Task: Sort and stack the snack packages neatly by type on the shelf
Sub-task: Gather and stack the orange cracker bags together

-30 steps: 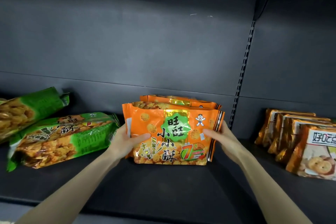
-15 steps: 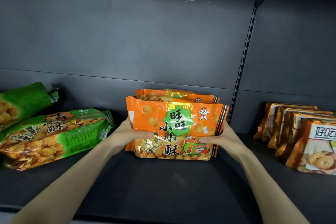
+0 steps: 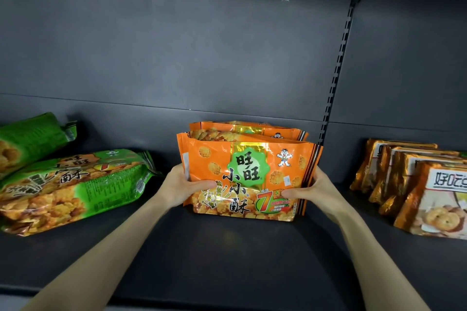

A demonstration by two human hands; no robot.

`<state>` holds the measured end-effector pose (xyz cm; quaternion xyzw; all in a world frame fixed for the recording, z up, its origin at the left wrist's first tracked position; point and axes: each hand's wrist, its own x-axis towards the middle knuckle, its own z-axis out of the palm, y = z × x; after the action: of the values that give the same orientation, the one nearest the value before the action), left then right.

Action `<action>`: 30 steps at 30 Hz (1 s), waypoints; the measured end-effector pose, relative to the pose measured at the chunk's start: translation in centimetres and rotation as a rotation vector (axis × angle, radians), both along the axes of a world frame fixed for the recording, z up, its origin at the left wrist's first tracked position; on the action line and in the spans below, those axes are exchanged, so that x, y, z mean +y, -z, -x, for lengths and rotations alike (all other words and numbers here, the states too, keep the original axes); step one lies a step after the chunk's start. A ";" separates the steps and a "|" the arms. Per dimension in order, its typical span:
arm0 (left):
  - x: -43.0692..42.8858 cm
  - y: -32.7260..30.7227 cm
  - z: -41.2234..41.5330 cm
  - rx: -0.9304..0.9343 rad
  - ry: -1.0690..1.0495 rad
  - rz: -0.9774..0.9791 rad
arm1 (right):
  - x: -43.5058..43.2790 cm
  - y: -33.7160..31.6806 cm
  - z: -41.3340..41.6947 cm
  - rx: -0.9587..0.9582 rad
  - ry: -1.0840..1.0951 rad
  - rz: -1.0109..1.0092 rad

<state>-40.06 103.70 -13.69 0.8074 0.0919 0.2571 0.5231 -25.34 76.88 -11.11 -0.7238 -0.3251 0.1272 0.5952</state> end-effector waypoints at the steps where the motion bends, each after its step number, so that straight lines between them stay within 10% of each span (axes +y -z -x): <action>1: 0.0 0.1 0.1 -0.008 -0.018 -0.012 | -0.1 0.0 0.0 0.004 -0.003 -0.001; 13: -0.1 0.2 2.1 0.102 0.187 0.126 | -0.2 0.4 0.4 -0.026 -0.062 0.087; 30: -1.6 0.4 2.9 0.316 -0.333 -0.292 | -0.4 0.5 0.2 -0.031 -0.063 0.183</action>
<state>-42.94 102.12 -14.08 0.8782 0.2659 0.2207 0.3308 -25.59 76.46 -11.66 -0.7664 -0.3439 0.1639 0.5173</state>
